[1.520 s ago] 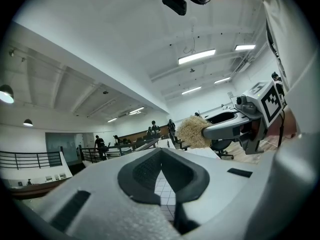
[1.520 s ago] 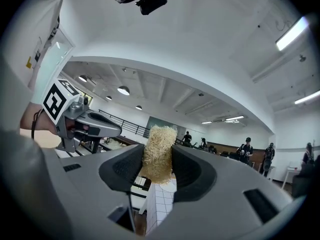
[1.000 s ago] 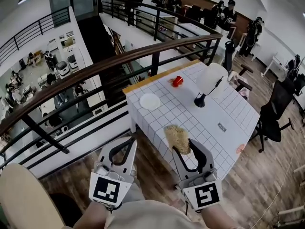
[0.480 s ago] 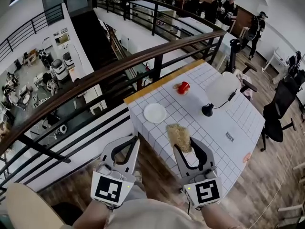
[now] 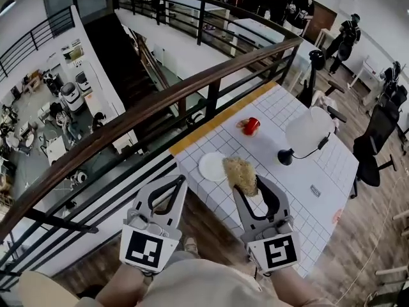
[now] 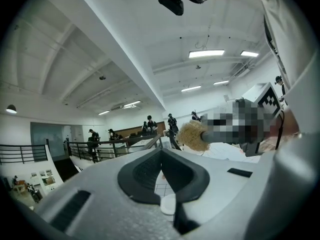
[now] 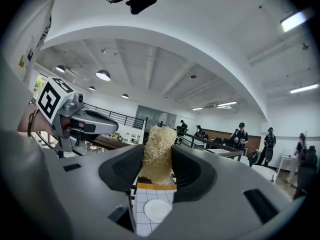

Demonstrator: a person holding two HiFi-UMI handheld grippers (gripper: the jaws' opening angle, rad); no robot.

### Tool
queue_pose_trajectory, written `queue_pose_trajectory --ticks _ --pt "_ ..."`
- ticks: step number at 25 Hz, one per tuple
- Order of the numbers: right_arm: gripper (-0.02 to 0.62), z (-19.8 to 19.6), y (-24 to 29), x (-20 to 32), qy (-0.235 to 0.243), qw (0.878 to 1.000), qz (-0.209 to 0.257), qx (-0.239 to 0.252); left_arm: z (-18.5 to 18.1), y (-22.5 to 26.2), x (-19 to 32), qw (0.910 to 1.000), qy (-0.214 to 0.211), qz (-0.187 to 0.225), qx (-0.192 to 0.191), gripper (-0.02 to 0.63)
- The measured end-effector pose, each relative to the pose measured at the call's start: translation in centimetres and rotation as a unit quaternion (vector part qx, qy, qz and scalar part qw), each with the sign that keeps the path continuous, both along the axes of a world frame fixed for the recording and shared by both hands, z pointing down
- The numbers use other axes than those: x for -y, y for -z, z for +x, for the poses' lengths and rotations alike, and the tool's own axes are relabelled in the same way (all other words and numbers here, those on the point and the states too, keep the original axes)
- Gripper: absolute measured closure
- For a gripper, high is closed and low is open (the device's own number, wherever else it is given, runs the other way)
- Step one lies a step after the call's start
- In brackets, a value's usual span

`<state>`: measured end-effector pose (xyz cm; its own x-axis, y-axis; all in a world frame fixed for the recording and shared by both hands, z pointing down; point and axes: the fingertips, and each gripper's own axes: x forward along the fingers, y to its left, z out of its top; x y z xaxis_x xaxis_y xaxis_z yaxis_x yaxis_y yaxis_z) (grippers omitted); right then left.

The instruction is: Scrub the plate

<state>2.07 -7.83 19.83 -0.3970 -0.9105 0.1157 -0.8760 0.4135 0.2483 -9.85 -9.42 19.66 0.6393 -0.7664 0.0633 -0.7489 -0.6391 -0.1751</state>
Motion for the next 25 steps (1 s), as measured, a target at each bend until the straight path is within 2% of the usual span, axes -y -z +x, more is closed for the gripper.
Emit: queue_pose_trajectory --ticks 5,9,14,19,25 --pt "0.419 -0.3 0.4 2.8 -0.014 1.0 0.01 0.0 -0.5 -0.4 2.5 0.9999 -0.015 -0.005 -0.001 0.592" --pt "0.419 -0.5 0.5 4.2 -0.001 1.0 0.011 0.006 -0.3 -1.0 4.0 0.9998 -0.02 -0.008 0.0 0.592" --pt "0.419 -0.2 -0.7 5.7 0.008 1.0 -0.004 0.0 0.4 -2.0 5.5 0.9996 -0.011 -0.025 -0.008 0.592" --pt "0.419 0.4 -1.7 7.3 0.032 0.999 -0.01 0.016 1.0 -3.0 6.5 0.9993 0.007 -0.036 -0.01 0.592" --pt "0.419 1.5 -4.4 10.1 0.037 0.998 -0.042 0.011 2.1 -5.8 8.8 0.9978 0.02 -0.061 0.019 0.592"
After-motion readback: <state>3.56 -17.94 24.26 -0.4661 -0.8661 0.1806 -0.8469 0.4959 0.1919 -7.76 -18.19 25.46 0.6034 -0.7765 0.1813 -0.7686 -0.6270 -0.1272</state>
